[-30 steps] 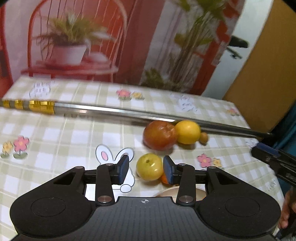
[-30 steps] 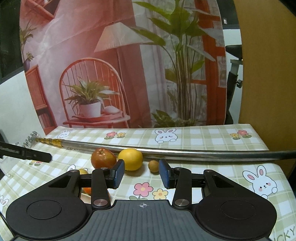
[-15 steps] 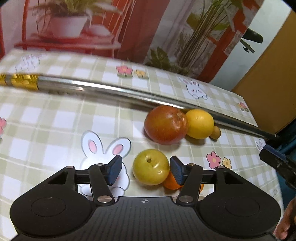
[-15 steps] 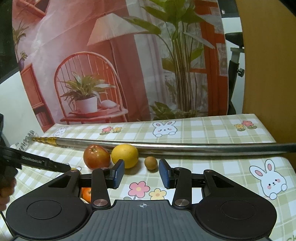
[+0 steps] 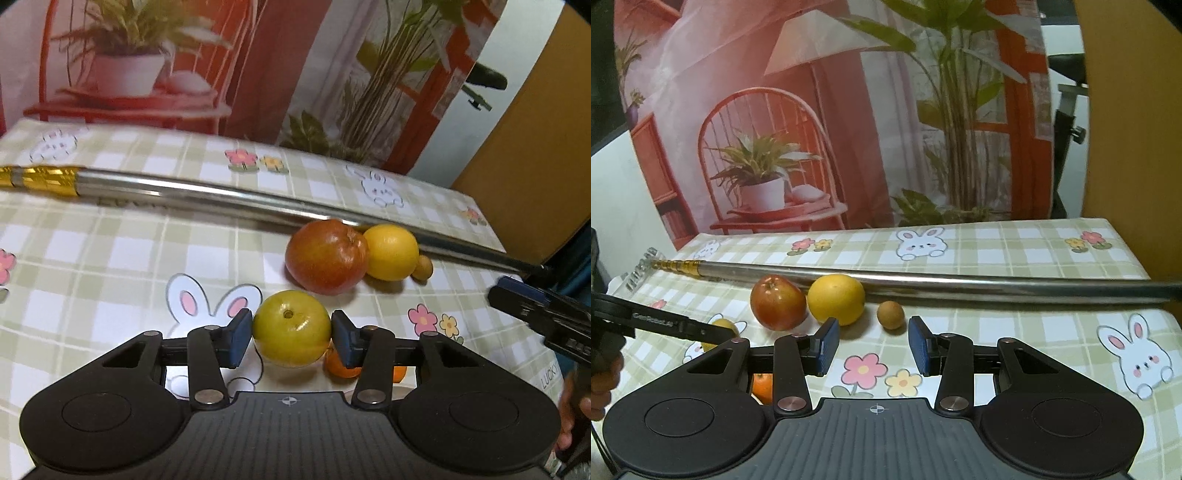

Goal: Organize fruits
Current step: 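Grasp the large yellow citrus with the right tool while the left tool holds the pear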

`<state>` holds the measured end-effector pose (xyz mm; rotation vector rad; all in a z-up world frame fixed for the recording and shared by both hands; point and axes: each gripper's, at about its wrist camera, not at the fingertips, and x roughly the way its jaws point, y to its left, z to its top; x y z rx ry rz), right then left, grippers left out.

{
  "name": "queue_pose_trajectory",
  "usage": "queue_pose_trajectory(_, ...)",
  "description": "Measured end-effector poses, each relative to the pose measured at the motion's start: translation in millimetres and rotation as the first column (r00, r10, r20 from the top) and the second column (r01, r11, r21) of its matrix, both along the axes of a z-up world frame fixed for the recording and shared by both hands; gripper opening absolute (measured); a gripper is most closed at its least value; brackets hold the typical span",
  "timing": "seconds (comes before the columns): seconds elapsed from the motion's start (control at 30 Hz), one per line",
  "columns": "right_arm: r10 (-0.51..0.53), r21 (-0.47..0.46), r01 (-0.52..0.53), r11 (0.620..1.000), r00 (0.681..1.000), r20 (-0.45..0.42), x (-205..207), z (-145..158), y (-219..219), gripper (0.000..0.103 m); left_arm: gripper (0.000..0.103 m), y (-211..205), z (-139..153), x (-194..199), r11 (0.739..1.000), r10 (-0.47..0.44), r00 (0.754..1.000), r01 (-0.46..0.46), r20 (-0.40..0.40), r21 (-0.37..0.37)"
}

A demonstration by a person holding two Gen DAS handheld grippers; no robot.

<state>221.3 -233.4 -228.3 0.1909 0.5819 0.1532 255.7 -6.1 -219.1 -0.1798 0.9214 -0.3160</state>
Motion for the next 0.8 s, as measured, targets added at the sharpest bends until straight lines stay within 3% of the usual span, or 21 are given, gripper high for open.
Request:
queue_pose_trajectory(0.1, 0.057, -0.032, -0.057, 0.998, 0.998, 0.000, 14.0, -1.5, 6.3, 0.042, 0.049, 5.1, 7.7, -6.3, 1.000, 0.012, 1.000, -0.012, 0.027, 0.006)
queue_pose_trajectory(0.17, 0.092, -0.111, -0.092, 0.990, 0.996, -0.002, 26.7, -2.2, 15.2, 0.045, 0.049, 8.6, 12.1, -12.3, 1.000, 0.020, 0.999, -0.020, 0.040, 0.003)
queue_pose_trajectory(0.27, 0.158, -0.207, -0.159, 0.965, 0.987, -0.022, 48.9, -4.6, 28.7, 0.045, 0.049, 13.3, 16.6, -20.6, 1.000, 0.023, 0.998, -0.024, 0.054, 0.001)
queue_pose_trajectory(0.5, 0.264, -0.329, -0.266, 0.906, 0.963, -0.052, 87.4, -13.7, 58.6, 0.050, 0.049, 20.1, 23.3, -30.2, 1.000, 0.010, 0.997, -0.011, 0.083, 0.018)
queue_pose_trajectory(0.67, 0.355, -0.444, -0.360, 0.820, 0.930, -0.098, 95.9, -19.9, 85.2, 0.061, 0.049, 22.2, 24.3, -31.8, 1.000, 0.014, 0.996, -0.014, 0.090, 0.006)
queue_pose_trajectory(0.8, 0.381, -0.511, -0.394, 0.764, 0.915, -0.136, 102.2, -26.2, 100.6, 0.061, 0.049, 21.2, 24.0, -34.8, 1.000, 0.007, 0.996, -0.007, 0.090, -0.001)
